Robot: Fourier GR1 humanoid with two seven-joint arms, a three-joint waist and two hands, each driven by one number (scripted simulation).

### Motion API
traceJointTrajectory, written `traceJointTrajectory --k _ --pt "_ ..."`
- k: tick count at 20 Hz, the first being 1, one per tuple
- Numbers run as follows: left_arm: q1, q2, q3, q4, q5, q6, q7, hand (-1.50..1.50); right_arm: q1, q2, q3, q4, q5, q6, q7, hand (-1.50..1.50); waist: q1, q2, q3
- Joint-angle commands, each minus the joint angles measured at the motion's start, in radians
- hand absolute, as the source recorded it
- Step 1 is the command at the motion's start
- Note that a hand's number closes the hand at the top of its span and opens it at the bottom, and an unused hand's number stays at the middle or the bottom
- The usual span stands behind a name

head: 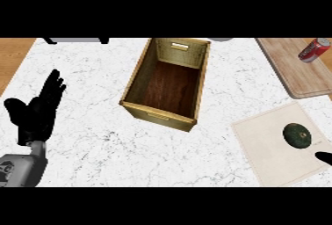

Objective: Pick the squash from the placemat and place it in the basket

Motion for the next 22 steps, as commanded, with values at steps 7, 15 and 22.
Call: traceJointTrajectory --k 7,15,22 --pt "0.003 -0.013 0.049 -0.005 -0.013 -0.054 -0.008 0.0 -0.095 0.256 0.004 0.18 0.165 -0.041 -0.03 -1.5 0.012 0.002 0.003" --pt "-0.048 -0.08 0.072 0.073 -0.068 -0.061 -0.023 0.0 -0.077 0.379 -0.037 0.228 0.339 -0.027 -0.099 -1.5 0.004 0.002 0.002" --pt "0.013 -0.117 0.092 -0.017 -0.101 -0.078 0.01 0.0 -0.117 0.489 -0.103 0.242 0.419 0.028 -0.111 -1.5 0.007 0.001 0.002"
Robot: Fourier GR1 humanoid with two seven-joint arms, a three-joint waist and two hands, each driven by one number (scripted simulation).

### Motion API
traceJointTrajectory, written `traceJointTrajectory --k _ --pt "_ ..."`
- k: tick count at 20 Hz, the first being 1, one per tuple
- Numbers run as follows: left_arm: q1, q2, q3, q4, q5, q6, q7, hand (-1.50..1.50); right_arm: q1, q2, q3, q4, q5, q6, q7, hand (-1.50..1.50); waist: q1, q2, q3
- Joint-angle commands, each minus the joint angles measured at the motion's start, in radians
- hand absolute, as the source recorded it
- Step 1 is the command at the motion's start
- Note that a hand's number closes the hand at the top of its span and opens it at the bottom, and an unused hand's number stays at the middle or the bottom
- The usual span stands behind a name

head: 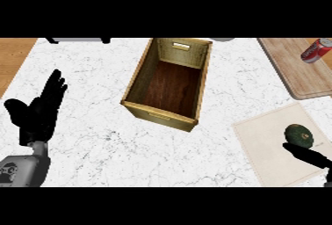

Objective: Pick the squash from the placemat and place it in the basket

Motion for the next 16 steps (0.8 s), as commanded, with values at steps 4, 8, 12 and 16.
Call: traceJointTrajectory --k 4,8,12,16 --pt "0.012 -0.028 0.035 0.023 -0.042 -0.036 -0.022 0.0 -0.031 0.103 -0.078 0.103 -0.001 0.036 -0.14 -1.5 0.0 0.001 0.0" --pt "-0.008 -0.025 0.058 -0.007 -0.051 -0.058 0.029 0.0 -0.028 0.123 -0.116 0.068 0.054 0.086 -0.095 -1.5 -0.001 0.0 0.0" --pt "-0.034 -0.013 0.084 -0.011 -0.037 -0.077 0.046 0.0 -0.049 0.149 -0.12 0.155 0.073 0.089 -0.112 -1.5 -0.001 0.0 0.0" --pt "0.064 -0.061 0.075 0.021 -0.061 -0.088 -0.08 0.0 -0.114 0.152 -0.147 0.182 0.096 0.145 -0.07 -1.5 0.002 0.0 0.0"
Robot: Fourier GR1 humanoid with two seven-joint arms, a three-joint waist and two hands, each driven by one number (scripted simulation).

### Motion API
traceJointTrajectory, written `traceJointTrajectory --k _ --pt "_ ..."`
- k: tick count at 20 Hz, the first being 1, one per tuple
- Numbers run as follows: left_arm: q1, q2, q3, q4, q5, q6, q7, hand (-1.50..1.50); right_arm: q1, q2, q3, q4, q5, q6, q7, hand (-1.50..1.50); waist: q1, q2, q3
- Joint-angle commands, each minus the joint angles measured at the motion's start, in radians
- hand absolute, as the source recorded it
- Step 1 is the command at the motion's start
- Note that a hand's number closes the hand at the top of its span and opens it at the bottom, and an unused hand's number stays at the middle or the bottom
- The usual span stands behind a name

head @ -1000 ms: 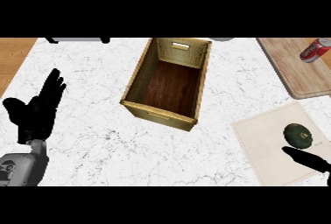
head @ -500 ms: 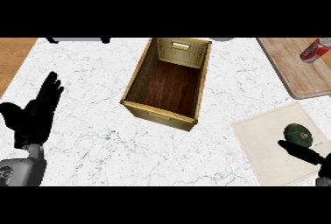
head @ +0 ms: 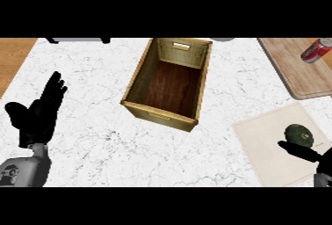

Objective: Pick the squash from the placemat and place it in the basket

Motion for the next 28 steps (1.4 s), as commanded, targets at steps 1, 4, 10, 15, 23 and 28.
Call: traceJointTrajectory --k 1,4,10,15,23,28 --pt "-0.033 0.002 0.021 0.014 0.008 -0.041 0.027 0.0 -0.058 0.037 -0.042 0.107 0.021 0.015 -0.039 -1.5 0.001 0.0 0.0" --pt "0.0 -0.025 0.017 -0.001 -0.025 -0.009 0.009 0.0 -0.122 0.046 -0.051 0.183 0.036 0.042 -0.048 -1.5 0.004 0.001 0.0" --pt "0.041 -0.031 0.021 -0.085 -0.043 -0.036 0.043 0.0 -0.071 0.085 -0.096 0.165 0.03 0.046 -0.115 -1.5 0.003 -0.001 0.0" --pt "-0.009 -0.024 0.056 -0.06 -0.041 -0.047 0.067 0.0 -0.06 0.082 -0.15 0.253 -0.023 0.048 -0.258 -1.5 0.001 0.0 0.0" --pt "-0.084 -0.035 0.055 0.009 -0.047 -0.044 0.067 0.0 -0.142 0.119 -0.102 0.34 -0.047 0.141 -0.305 1.5 0.0 0.002 0.0" --pt "-0.014 -0.035 0.068 -0.017 -0.026 -0.069 0.03 0.0 -0.179 0.11 -0.122 0.416 -0.062 0.154 -0.37 1.5 0.008 0.002 0.0"
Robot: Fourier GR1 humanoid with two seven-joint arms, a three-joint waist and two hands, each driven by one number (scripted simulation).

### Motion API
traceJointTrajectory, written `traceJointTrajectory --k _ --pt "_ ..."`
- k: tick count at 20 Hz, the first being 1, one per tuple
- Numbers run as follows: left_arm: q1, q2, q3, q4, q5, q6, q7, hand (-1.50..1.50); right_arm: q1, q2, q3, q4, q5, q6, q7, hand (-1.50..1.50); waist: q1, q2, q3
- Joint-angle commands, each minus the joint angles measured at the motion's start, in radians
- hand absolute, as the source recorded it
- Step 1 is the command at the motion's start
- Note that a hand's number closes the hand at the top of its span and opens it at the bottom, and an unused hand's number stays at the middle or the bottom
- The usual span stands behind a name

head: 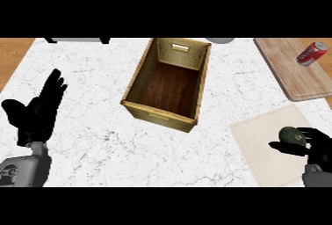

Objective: Pick the squash from the placemat and place it in the basket

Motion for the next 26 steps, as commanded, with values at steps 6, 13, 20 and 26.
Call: traceJointTrajectory --k 6,13,20,26 --pt "-0.019 0.016 0.02 0.038 -0.003 -0.013 -0.026 0.0 -0.022 0.097 0.025 0.078 0.015 -0.065 -0.075 1.5 0.007 0.016 0.024" --pt "-0.046 -0.019 -0.054 0.008 -0.005 -0.045 -0.01 0.0 -0.056 0.282 0.426 -0.069 0.138 0.165 -0.252 1.5 0.172 0.034 0.023" --pt "-0.079 -0.056 -0.104 0.038 -0.018 -0.052 0.004 0.0 -0.157 0.319 0.824 -0.18 0.016 0.146 -0.238 1.5 0.19 0.031 0.033" --pt "-0.084 -0.039 -0.071 0.058 -0.016 -0.04 -0.008 0.0 -0.207 0.321 1.082 -0.379 -0.108 -0.135 -0.162 1.5 0.141 0.018 0.028"
